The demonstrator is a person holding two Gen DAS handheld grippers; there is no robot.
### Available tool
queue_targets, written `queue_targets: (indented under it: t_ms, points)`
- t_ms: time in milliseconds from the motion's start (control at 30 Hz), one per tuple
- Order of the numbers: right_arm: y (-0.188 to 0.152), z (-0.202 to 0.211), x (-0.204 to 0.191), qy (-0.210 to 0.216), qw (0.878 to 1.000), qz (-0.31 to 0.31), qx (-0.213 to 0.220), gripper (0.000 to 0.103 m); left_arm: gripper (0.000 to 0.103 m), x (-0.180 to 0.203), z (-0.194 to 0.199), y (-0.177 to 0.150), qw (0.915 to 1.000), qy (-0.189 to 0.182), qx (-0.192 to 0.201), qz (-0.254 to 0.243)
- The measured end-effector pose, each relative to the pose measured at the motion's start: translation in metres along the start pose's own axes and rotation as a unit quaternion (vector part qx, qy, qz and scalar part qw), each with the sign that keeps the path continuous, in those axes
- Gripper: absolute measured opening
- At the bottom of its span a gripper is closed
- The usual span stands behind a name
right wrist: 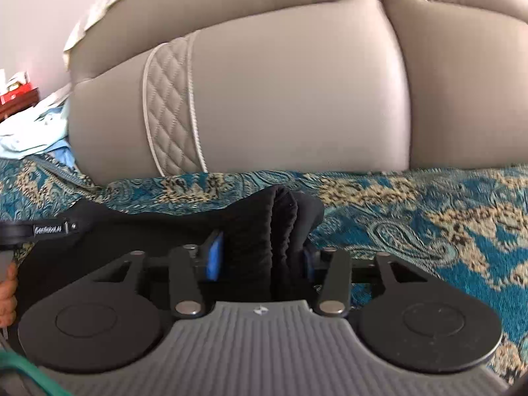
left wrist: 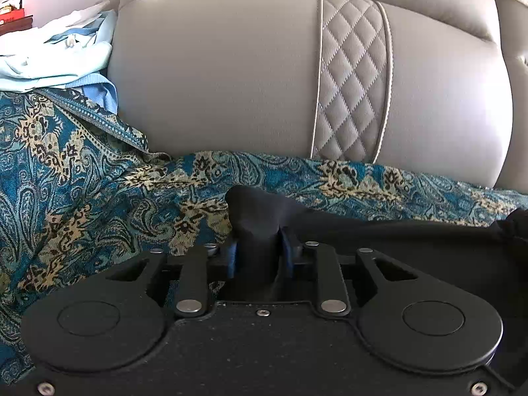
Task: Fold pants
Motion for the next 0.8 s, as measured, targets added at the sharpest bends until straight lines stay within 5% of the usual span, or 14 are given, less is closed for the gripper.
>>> queue_targets:
  t_ms: [267,567,667,800]
  points:
    - [0.0,0.0,-0.001,-0.027,1.0,0.01,0.001,0.07,0.028,0.003,0.003,-0.003,1.0,0.002,0.002,-0.001]
    - [0.002,0.0,-0.002,-0.045,0.999,0.015,-0.002,0.083,0.042,-0.01,0.004,-0.004,0.9992,-0.006,0.009,0.038]
    - [0.002,-0.002,-0.002,-0.054,0.998,0.014,-0.005,0.091,0.052,-0.014,0.004,-0.005,0.9988,0.001,0.01,0.048]
    - [0.002,-0.01,0.005,-0.065,0.997,-0.008,-0.03,0.103,0.083,-0.023,0.003,-0.003,0.9975,0.018,-0.008,0.068]
Point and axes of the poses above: each gripper's, at about its wrist camera, not at the fingertips, and z roughly against the way its jaws point, x to its right, y to its top, the point moved 6 cm from there along -z, roughly the way its jaws point, and after that the axes turned 13 degrees about -y, right-handed, at the moved point
